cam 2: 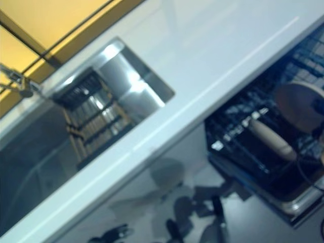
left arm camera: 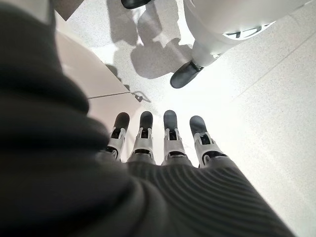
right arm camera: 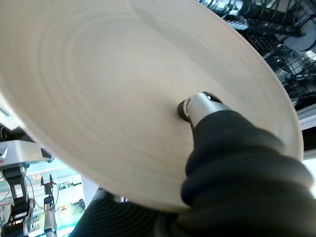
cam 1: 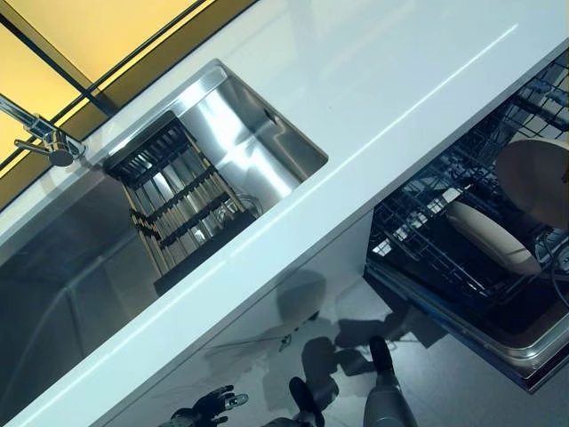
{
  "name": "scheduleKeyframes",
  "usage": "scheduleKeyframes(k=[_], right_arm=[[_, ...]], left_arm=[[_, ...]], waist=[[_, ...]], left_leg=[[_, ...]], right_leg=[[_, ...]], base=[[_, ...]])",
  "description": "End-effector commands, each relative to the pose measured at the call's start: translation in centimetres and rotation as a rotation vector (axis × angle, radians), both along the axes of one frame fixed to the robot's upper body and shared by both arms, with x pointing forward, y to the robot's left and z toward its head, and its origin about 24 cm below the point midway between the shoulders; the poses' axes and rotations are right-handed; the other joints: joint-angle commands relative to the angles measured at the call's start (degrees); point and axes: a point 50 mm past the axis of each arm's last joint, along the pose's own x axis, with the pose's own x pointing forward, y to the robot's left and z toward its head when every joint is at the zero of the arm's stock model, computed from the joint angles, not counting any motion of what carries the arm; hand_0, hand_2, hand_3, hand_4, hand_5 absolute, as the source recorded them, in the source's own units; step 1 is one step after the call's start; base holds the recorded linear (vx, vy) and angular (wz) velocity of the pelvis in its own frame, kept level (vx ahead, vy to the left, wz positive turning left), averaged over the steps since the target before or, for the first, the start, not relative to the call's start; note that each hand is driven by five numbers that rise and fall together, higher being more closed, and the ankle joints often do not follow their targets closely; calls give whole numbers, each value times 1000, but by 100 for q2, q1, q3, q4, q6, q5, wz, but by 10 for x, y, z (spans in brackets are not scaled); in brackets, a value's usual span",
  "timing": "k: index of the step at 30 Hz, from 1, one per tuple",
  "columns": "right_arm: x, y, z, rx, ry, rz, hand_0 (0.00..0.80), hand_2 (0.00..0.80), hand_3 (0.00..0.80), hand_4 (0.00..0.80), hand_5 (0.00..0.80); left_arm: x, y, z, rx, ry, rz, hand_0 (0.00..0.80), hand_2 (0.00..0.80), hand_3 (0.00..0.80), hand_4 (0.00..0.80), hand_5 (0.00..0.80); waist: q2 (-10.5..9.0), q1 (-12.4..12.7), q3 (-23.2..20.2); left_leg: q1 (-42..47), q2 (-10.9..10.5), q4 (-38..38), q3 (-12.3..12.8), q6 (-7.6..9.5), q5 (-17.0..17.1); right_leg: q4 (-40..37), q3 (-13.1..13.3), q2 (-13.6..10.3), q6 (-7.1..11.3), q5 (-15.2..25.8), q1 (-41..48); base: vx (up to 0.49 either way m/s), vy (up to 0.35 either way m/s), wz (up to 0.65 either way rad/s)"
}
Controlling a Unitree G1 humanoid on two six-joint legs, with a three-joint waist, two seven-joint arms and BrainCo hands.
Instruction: Take plates into dishwasher
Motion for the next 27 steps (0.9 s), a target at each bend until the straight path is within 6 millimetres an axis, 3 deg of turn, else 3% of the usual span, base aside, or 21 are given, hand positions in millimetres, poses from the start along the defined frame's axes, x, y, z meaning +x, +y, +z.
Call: scheduleKeyframes(k=[1, 23, 25, 26, 27], right_arm=[[12, 8, 8, 9, -40, 22, 800, 800, 800, 800, 800], [34, 27, -16, 105, 91, 90, 800, 800, 800, 800, 800], [33, 26, -17, 118, 88, 88, 480, 480, 480, 480, 480], [33, 26, -17, 124, 84, 86, 402, 402, 402, 402, 402], [33, 26, -17, 125, 79, 83, 63, 63, 63, 63, 63]], left_arm=[[-20, 5, -8, 31, 82, -48, 0, 0, 0, 0, 0], [-18, 8, -7, 44, 93, -61, 0, 0, 0, 0, 0], [-19, 9, -8, 48, 96, -59, 0, 0, 0, 0, 0], [-20, 10, -8, 51, 98, -58, 0, 0, 0, 0, 0], [-20, 10, -8, 52, 98, -58, 0, 0, 0, 0, 0]], waist=[[-448, 142, -646], [-660, 396, -792], [-684, 402, -807], [-699, 406, -818], [-707, 408, -820]], left_leg=[[319, -67, -1, -26, -29, -390], [267, -17, -1, -85, 1, -330], [269, -11, -1, -91, 3, -334], [268, -8, -1, -94, 2, -335], [268, -7, -1, -98, 2, -335]], right_leg=[[20, -209, -11, 147, -492, 140], [20, -228, 32, 82, -424, 135], [20, -228, 37, 84, -425, 142], [20, -224, 39, 84, -424, 139], [20, -221, 41, 85, -423, 138]], base=[[0, 0, 0], [-4, -5, 1], [0, 0, 0], [0, 0, 0], [0, 0, 0]])
